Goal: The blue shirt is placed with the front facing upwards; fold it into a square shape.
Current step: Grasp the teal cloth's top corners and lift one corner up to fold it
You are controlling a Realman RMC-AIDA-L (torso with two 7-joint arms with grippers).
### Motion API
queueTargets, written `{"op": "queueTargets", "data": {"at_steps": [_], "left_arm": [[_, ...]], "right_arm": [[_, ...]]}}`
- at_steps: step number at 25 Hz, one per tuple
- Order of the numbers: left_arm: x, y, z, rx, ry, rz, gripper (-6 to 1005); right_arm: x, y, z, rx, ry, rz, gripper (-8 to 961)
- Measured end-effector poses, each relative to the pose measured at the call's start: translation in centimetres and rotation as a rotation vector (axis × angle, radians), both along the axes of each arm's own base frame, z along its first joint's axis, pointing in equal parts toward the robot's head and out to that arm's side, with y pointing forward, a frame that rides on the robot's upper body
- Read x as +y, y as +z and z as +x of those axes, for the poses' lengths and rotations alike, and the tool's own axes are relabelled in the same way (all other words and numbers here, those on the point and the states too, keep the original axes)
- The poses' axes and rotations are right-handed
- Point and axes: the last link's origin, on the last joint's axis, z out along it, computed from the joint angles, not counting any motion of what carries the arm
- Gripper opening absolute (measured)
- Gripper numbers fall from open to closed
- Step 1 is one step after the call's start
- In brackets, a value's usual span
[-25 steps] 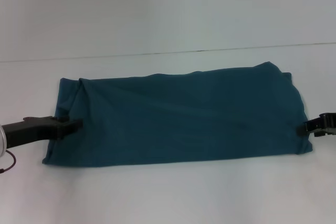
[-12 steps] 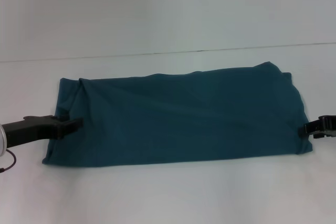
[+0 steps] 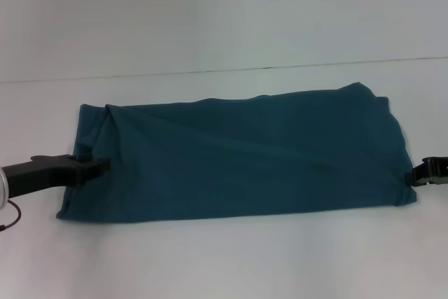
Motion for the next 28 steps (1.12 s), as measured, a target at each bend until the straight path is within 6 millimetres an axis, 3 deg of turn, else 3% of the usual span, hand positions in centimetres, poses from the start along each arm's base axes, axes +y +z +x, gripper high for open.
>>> {"op": "queueTargets", "data": {"at_steps": [1, 12, 14, 20, 28], "left_arm": [[0.00, 0.00, -0.01, 0.000, 0.000, 0.000, 400], [-0.01, -0.01, -0.02, 0.002, -0.001, -0.001, 399], [-0.01, -0.01, -0.02, 0.002, -0.001, -0.001, 399], [-0.02, 0.00, -0.03, 0.002, 0.000, 0.000, 399], [0.00, 0.00, 0.00, 0.003, -0.004, 0.000, 399]], "right_arm": [[0.01, 0.01, 0.03, -0.001, -0.001, 0.001, 152], [-0.01, 0.00, 0.21, -0.001, -0.009, 0.002, 138], [-0.02, -0.02, 0.29, -0.002, -0.012, 0.003, 278], [-0.08, -0.22, 0.30, -0.001, -0.012, 0.000, 284], [0.05, -0.26, 0.32, -0.008, -0.004, 0.009, 151]]}}
